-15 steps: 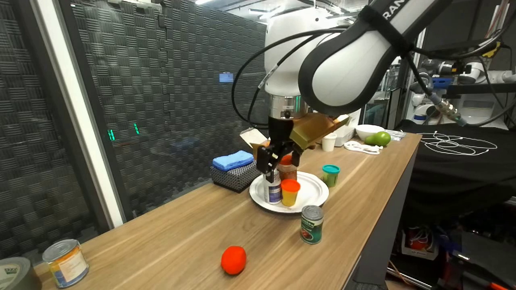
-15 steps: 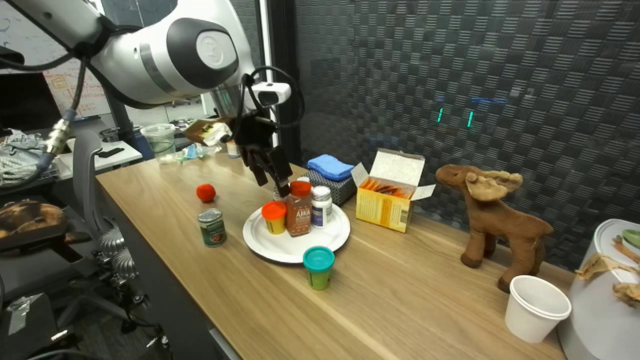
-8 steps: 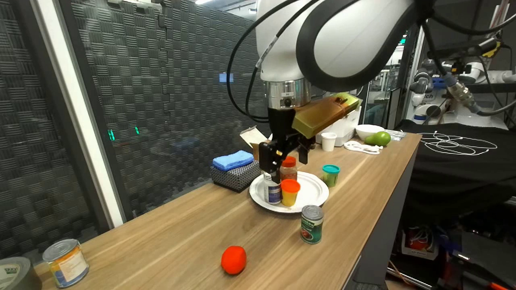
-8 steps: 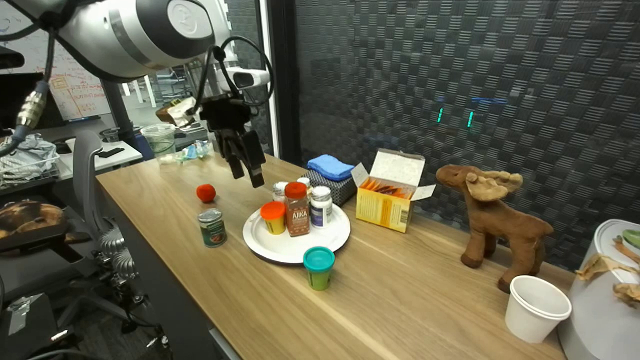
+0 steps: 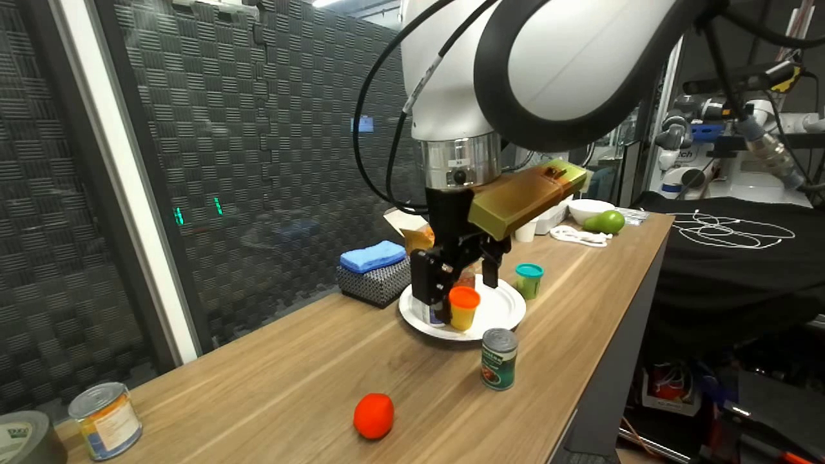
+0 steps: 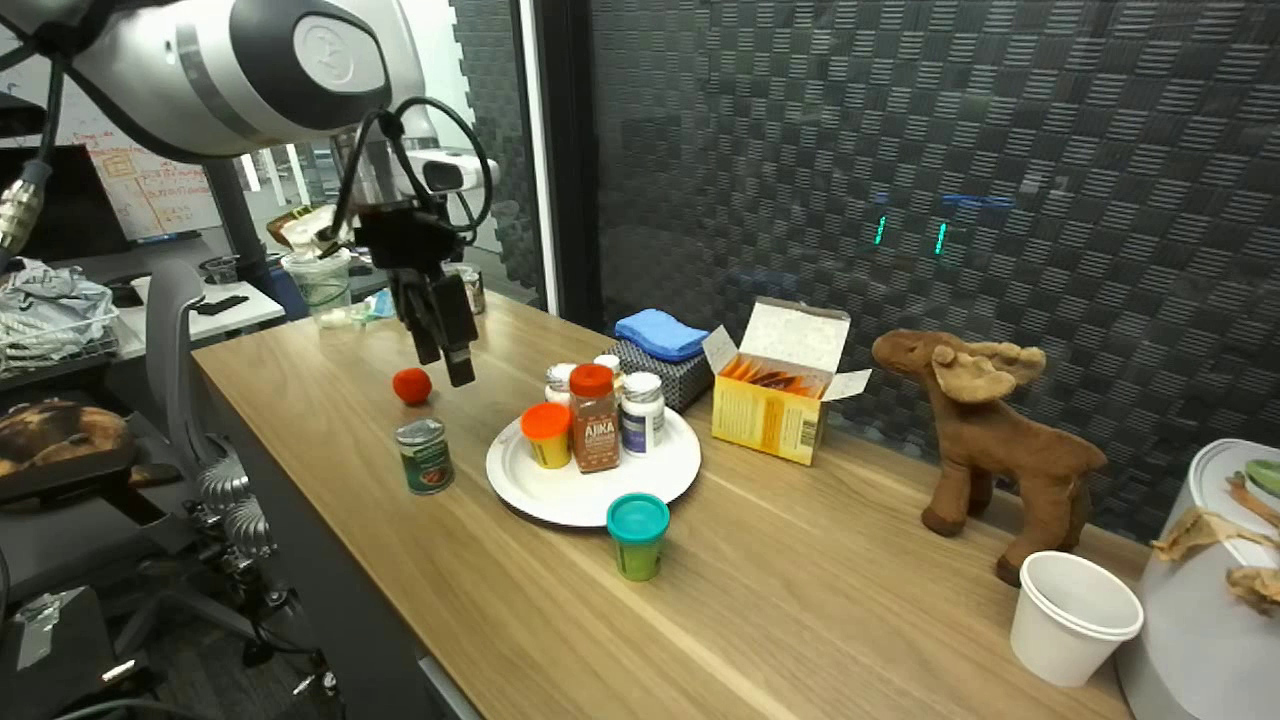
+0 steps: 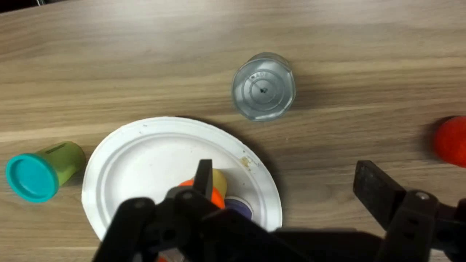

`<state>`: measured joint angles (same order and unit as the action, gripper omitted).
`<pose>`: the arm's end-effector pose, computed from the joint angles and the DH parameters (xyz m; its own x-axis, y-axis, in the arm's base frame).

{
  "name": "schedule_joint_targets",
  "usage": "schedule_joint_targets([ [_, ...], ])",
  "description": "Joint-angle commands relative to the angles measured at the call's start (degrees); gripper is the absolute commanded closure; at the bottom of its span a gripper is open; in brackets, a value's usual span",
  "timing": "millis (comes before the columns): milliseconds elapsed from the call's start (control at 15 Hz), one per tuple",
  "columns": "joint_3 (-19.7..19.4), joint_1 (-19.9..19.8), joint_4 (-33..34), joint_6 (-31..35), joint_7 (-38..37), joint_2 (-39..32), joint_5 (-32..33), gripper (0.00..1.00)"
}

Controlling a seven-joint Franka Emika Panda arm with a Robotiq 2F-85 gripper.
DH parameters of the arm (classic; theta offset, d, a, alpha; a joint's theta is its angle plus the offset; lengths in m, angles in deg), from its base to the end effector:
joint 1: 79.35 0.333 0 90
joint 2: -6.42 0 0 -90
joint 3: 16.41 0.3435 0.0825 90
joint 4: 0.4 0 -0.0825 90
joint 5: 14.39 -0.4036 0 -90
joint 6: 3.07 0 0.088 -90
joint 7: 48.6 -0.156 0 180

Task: Pick up all the objects surrounding the white plate and arrange them on the plate

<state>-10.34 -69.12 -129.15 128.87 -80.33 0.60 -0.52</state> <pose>0.5262 0.1398 0.2834 0.9943 -0.1002 0.0355 -0.1047 -0.9804 0.1667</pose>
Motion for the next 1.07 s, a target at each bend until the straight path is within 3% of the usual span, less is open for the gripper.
schedule_joint_targets([
  [0,0.59,0.06,-3.42,1.79,0.02,2.36,-2.97,0.00],
  [600,0.75,-0.06,-9.83,6.15,-0.82,3.89,-6.17,0.00],
  [1000,0.38,-0.02,-11.73,10.11,-4.85,4.00,-3.17,0.00],
])
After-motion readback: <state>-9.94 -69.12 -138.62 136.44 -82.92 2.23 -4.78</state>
